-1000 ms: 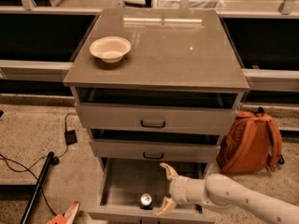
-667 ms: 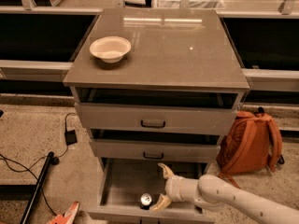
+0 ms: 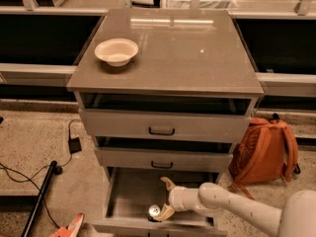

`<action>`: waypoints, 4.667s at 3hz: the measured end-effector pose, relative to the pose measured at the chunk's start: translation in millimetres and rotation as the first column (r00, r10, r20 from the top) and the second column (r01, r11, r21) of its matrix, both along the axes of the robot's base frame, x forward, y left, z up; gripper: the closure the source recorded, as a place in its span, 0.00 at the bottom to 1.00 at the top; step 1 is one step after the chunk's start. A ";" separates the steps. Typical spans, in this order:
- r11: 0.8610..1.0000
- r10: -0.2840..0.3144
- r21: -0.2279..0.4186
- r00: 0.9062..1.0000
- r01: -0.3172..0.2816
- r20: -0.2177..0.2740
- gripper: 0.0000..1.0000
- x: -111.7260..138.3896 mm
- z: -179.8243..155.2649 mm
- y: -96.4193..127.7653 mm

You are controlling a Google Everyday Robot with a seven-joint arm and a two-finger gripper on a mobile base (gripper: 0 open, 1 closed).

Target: Pick pepsi can from bottom drawer and place on counter

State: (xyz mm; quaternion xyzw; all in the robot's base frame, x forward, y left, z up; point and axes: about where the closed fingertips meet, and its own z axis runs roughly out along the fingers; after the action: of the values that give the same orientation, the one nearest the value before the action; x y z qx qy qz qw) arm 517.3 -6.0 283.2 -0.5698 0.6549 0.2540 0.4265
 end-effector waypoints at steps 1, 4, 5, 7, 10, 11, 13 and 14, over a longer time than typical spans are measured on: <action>0.996 0.073 0.051 0.997 -0.073 -0.008 0.13 0.0 -27.4 13.6; 0.954 0.269 0.128 0.962 -0.273 0.047 0.32 -14.4 -57.8 64.2; 0.952 0.267 0.145 0.963 -0.269 0.032 0.46 -13.4 -68.0 61.7; 0.955 0.250 0.146 0.966 -0.258 0.067 0.19 -9.4 -61.0 55.1; 0.965 0.227 0.107 0.968 -0.239 0.107 0.02 -8.5 -34.5 56.4; 0.970 0.206 0.116 0.976 -0.212 0.069 0.15 -6.2 -43.2 48.8; 0.970 0.194 0.151 0.981 -0.189 -0.022 0.20 -2.5 -70.6 36.1; 0.968 0.205 0.160 0.977 -0.194 -0.053 0.23 -2.1 -80.9 35.4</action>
Offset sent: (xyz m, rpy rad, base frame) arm -0.0144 0.0689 -0.0427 0.1121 -0.1044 0.3000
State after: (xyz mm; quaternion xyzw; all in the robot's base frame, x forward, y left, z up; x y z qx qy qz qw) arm 515.1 29.4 202.3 -0.5889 0.5870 0.3649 0.4189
